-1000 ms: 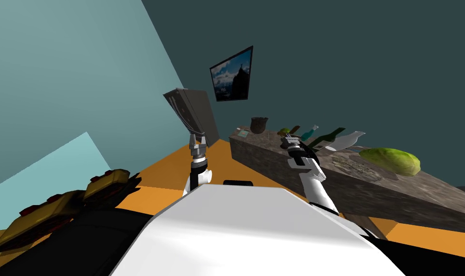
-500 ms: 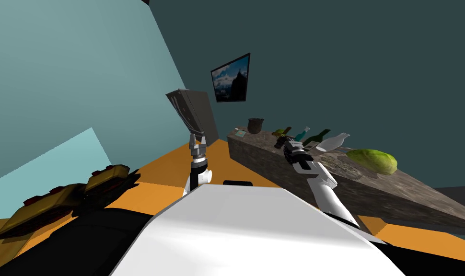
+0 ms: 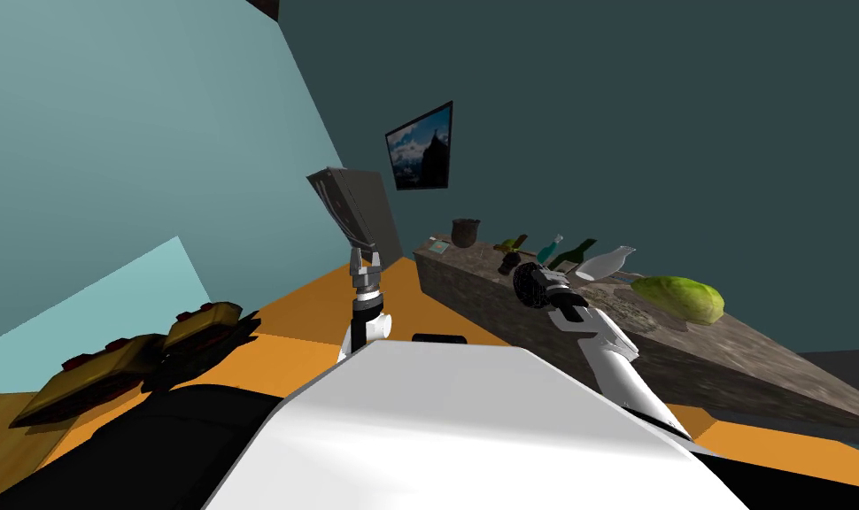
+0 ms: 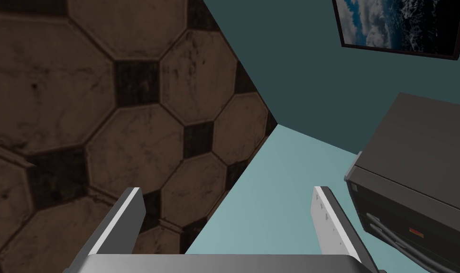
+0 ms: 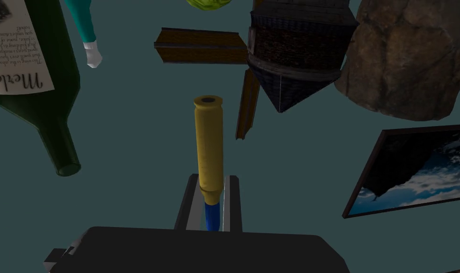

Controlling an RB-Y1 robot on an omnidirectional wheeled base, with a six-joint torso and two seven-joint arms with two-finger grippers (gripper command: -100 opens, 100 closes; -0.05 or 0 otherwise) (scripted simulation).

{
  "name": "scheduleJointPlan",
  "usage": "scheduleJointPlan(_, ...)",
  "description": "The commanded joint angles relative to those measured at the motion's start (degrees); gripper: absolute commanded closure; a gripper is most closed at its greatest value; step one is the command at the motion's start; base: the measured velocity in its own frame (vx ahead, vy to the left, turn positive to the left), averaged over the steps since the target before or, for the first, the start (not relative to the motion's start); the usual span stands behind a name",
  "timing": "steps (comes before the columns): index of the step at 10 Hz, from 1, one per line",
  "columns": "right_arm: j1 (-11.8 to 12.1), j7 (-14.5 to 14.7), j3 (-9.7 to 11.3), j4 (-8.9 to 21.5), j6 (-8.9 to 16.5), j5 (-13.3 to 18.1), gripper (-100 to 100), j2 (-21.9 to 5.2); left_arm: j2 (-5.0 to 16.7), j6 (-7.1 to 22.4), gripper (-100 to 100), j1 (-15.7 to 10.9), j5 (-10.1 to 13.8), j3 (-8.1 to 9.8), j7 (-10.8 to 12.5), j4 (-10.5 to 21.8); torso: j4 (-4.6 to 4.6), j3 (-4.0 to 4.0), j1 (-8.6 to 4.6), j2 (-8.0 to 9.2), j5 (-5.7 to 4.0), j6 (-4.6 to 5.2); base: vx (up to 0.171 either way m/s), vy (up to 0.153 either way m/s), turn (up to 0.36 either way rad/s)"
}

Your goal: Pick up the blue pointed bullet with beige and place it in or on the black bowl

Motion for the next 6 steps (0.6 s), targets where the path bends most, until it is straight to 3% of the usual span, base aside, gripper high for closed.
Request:
scheduleJointPlan(1, 1.62, -0.77, 0.17, -0.26, 0.91, -0.08, 100, -0.11, 0.0, 0.0, 0, 0.0, 0.0, 0.0, 0.0, 0.0, 0.0, 0.0, 0.0, 0.0, 0.0, 0.0, 0.005, -0.082, 0.015)
scheduleJointPlan(2, 0.95, -0.33, 0.06, -0.18, 0.48, 0.0, 100, 0.05, 0.0, 0.0, 0, 0.0, 0.0, 0.0, 0.0, 0.0, -0.01, -0.01, 0.13, -0.02, 0.02, -0.04, -0.002, -0.038, 0.0)
scheduleJointPlan(3, 1.08, -0.38, 0.05, -0.15, 0.64, 0.02, -100, 0.05, -0.01, 0.0, 0, 0.0, 0.0, -0.01, 0.0, 0.0, 0.01, -0.01, 0.34, -0.03, 0.08, -0.09, -0.001, -0.009, -0.002)
scheduleJointPlan(6, 1.08, -0.37, 0.05, -0.14, 0.64, 0.02, -100, 0.05, -0.01, 0.0, 0, 0.0, 0.0, -0.01, 0.0, 0.0, 0.01, -0.02, 0.57, -0.04, 0.14, -0.1, 0.0, 0.0, 0.0)
